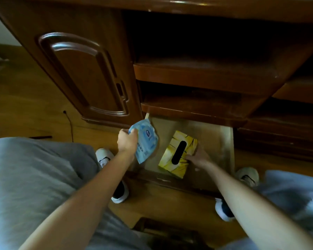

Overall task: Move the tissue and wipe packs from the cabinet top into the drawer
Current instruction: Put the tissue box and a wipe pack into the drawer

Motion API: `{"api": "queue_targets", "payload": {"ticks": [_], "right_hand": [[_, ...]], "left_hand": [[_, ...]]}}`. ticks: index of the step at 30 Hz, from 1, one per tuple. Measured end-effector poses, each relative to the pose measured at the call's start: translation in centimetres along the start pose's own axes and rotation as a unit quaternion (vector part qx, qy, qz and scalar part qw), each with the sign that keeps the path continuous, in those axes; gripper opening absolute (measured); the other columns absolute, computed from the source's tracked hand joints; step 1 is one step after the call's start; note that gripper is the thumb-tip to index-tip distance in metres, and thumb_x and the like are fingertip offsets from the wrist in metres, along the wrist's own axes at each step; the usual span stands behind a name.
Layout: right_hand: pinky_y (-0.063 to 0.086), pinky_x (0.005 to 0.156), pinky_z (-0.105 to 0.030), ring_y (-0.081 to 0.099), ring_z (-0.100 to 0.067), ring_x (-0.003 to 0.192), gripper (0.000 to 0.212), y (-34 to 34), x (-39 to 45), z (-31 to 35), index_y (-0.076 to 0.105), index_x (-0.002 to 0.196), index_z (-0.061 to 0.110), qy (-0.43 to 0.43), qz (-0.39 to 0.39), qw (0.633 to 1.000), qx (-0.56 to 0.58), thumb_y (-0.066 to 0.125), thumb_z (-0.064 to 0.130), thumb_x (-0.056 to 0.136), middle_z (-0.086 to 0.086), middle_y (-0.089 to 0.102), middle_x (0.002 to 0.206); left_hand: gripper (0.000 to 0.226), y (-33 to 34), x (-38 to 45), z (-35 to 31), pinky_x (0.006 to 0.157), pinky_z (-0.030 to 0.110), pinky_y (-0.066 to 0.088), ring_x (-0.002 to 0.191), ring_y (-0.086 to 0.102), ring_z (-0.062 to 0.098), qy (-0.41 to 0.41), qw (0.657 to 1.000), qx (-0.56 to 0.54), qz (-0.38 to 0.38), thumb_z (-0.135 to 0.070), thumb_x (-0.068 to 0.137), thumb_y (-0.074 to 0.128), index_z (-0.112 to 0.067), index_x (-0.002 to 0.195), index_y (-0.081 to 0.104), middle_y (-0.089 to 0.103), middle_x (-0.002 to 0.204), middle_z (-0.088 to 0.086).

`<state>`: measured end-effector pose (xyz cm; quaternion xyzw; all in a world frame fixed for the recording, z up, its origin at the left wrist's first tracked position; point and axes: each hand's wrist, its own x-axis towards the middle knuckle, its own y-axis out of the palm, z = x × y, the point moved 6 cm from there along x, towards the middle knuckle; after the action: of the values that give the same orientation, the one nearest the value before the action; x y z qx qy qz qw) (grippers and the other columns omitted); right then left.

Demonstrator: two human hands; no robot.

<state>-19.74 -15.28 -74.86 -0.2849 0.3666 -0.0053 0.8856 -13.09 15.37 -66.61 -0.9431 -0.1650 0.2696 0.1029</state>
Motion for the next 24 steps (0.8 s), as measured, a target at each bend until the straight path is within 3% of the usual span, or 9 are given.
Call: {"api": "queue_targets", "payload": {"ticks": [4,8,10,13,16,19,21,23,24], "right_hand": [[0.057,0.062,-0.041,0.054,-0.041,0.129,0.125,2.4,1.5,-0.6,-0.030,0.155,0.038,0.017,0.029,0.999,0.042,0.077,0.029,0.091,-0.009,0.030,0.165],[0.058,0.088,-0.056,0.055,-0.042,0.130,0.125,3.9,2.2,0.6,-0.028,0.154,0.043,-0.003,0.015,0.998,0.062,0.078,0.026,0.090,-0.008,0.040,0.160],[0.059,0.088,-0.055,0.059,-0.043,0.125,0.123,5.8,2.1,1.8,-0.026,0.154,0.045,-0.018,0.035,0.999,0.037,0.077,0.026,0.090,-0.009,0.041,0.160],[0.060,0.068,-0.039,0.065,-0.040,0.111,0.123,10.1,1.7,4.2,-0.025,0.157,0.040,-0.056,0.052,0.997,0.011,0.078,0.023,0.090,-0.016,0.044,0.156],[0.038,0.042,-0.017,0.061,-0.014,0.066,0.127,13.2,1.7,5.3,-0.029,0.156,0.032,-0.061,0.034,0.998,0.005,0.079,0.020,0.089,-0.020,0.057,0.142],[0.040,0.042,-0.016,0.070,-0.033,0.092,0.128,13.4,1.8,5.5,-0.032,0.155,0.032,-0.064,0.044,0.997,0.003,0.078,0.021,0.090,-0.022,0.046,0.152],[0.057,0.067,-0.024,0.065,-0.036,0.114,0.127,12.8,1.4,5.7,-0.030,0.156,0.032,-0.075,0.069,0.995,0.018,0.078,0.024,0.090,-0.018,0.034,0.162],[0.042,0.109,-0.038,0.039,-0.034,0.146,0.113,11.8,1.0,6.1,-0.018,0.161,0.029,-0.078,0.093,0.990,0.067,0.073,0.034,0.094,-0.009,0.016,0.170],[0.034,0.117,-0.042,0.033,-0.033,0.149,0.098,11.0,1.0,6.4,-0.005,0.164,0.026,-0.075,0.086,0.991,0.075,0.066,0.042,0.098,-0.008,0.019,0.169]], "left_hand": [[0.013,0.5,0.3,1.3,0.068,0.036,0.057,0.091,0.068,0.022,-0.008,1.000,0.000,-0.008,-0.034,0.098,0.055,-0.022,0.099,0.052,0.066,0.103,0.005],[0.010,-0.1,-0.2,2.1,0.081,0.046,0.060,0.093,0.069,0.024,-0.021,1.000,-0.003,-0.015,-0.033,0.099,0.054,-0.024,0.097,0.052,0.067,0.105,0.007],[0.008,-1.1,-0.3,1.8,0.078,0.044,0.060,0.092,0.069,0.025,0.003,0.999,-0.005,-0.033,-0.030,0.098,0.053,-0.024,0.094,0.052,0.068,0.103,0.009],[0.008,-3.8,-0.4,0.5,0.062,0.038,0.055,0.080,0.067,0.025,0.076,0.991,-0.034,-0.101,-0.026,0.094,0.051,-0.021,0.089,0.052,0.066,0.091,0.011],[0.008,-5.9,-0.1,0.1,0.050,0.022,0.048,0.067,0.062,0.009,0.104,0.980,-0.051,-0.159,-0.028,0.090,0.051,-0.024,0.083,0.053,0.062,0.081,0.001],[0.005,-6.2,0.4,1.2,0.048,0.022,0.047,0.060,0.060,0.007,0.058,0.983,-0.094,-0.144,-0.026,0.086,0.053,-0.024,0.081,0.053,0.061,0.074,-0.002],[0.003,-5.5,0.6,1.6,0.053,0.029,0.050,0.060,0.062,0.013,0.029,0.987,-0.129,-0.092,-0.023,0.082,0.055,-0.021,0.080,0.053,0.061,0.067,-0.003],[0.009,-4.3,0.3,1.7,0.060,0.032,0.046,0.061,0.057,0.017,0.006,0.986,-0.168,-0.018,-0.014,0.075,0.058,-0.019,0.072,0.050,0.056,0.062,-0.003],[0.015,-3.4,-0.1,1.8,0.061,0.033,0.044,0.062,0.055,0.019,-0.014,0.981,-0.194,0.023,-0.009,0.070,0.058,-0.018,0.068,0.047,0.053,0.062,-0.002]]}}
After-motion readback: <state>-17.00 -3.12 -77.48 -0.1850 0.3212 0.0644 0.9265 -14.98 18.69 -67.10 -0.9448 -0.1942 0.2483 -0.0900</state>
